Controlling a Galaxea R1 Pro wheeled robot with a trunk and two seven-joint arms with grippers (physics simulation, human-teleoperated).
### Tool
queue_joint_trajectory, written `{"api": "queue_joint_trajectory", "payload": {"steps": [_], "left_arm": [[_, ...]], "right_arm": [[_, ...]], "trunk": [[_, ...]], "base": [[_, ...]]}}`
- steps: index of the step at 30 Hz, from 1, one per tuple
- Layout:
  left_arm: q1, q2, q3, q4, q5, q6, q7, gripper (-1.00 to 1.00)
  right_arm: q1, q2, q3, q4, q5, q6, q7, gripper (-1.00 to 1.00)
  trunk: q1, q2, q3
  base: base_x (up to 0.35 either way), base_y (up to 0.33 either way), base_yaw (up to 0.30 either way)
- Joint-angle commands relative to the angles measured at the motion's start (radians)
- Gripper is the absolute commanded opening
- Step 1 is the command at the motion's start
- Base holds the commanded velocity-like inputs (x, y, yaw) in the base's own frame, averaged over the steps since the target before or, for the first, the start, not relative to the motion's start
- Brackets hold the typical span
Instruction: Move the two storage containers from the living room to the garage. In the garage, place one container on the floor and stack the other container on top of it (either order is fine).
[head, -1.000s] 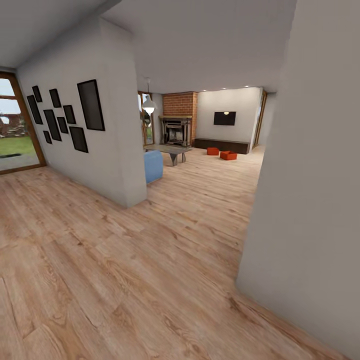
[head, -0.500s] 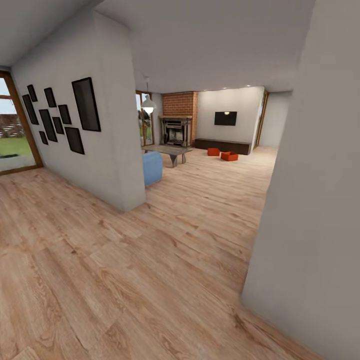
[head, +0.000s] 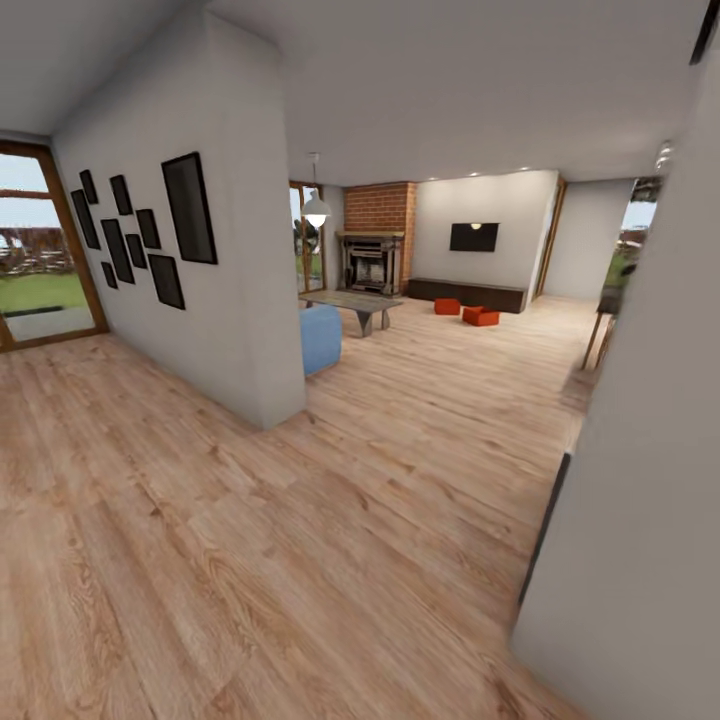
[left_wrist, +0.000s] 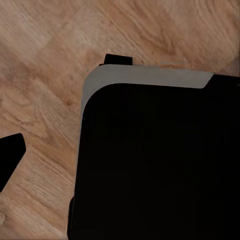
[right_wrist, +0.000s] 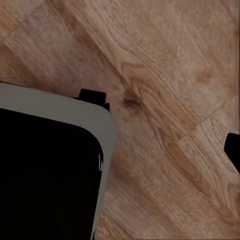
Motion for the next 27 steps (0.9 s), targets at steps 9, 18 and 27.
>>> {"api": "queue_joint_trajectory", "payload": {"steps": [9,18,27], "left_arm": [[0.000,-0.001,0.003,0.007,0.008,-0.004,0.000,1.00],[0.000,-0.003,0.003,0.006,0.008,-0.004,0.000,1.00],[0.000,-0.004,0.003,0.008,0.008,-0.006,0.000,1.00]], "right_arm": [[-0.001,0.000,0.010,0.003,-0.009,-0.006,0.002,1.00],[-0.001,-0.002,0.008,0.003,-0.012,-0.005,0.003,1.00],[-0.001,-0.006,0.023,0.003,-0.009,-0.005,0.002,1.00]], "trunk": [[0.001,0.000,-0.001],[0.001,0.000,-0.001],[0.001,0.000,-0.001]], "base": [[0.322,0.000,0.268],[0.322,0.000,0.237],[0.322,0.000,0.023]]}}
